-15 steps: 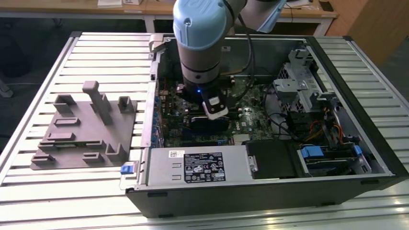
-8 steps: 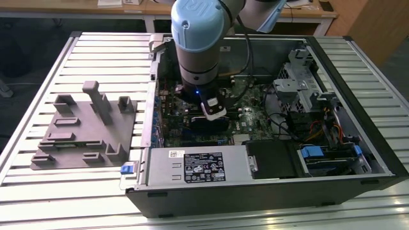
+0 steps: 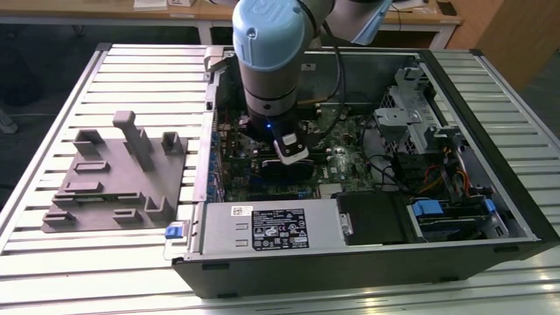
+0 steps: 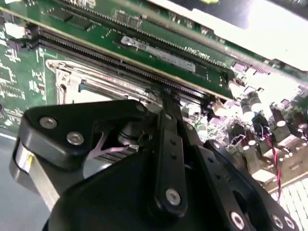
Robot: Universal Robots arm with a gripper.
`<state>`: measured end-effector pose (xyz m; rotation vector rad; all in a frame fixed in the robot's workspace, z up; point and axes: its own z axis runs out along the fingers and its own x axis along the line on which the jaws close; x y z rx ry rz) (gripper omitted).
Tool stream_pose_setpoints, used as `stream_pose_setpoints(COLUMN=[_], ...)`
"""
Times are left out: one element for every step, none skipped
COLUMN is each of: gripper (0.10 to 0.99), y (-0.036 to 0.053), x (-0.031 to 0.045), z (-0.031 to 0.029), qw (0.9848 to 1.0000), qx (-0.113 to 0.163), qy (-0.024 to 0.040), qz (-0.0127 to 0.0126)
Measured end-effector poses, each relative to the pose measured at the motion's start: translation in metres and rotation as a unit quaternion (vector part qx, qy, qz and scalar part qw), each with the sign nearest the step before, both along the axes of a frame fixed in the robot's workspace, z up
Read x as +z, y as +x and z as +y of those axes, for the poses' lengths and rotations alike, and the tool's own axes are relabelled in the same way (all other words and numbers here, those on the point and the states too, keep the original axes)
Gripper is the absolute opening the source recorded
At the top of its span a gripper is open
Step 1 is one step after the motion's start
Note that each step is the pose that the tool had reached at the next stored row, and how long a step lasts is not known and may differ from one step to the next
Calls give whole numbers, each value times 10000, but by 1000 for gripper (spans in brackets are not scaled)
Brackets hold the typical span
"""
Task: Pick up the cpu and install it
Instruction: 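Install the second cpu locking lever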
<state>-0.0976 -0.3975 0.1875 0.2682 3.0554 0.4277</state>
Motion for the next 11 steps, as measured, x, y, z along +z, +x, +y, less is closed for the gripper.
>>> stream_pose_setpoints(gripper=[106,106,106,106,106,106,106,106,106,106,106], y=[0,1,2,2,2,2,2,2,2,2,2], x=[-8,-8,-5,-3,-4,-3,3,12,33,62,85], z=[16,23,27,30,31,33,34,36,36,35,36], qw=[10000,10000,10000,10000,10000,10000,10000,10000,10000,10000,10000], qx=[-1,-1,1,2,2,2,2,1,2,2,2], qy=[17,11,8,6,7,5,6,8,8,4,6], qz=[-4,-6,-5,-3,-3,-3,-3,-4,-4,-2,-3])
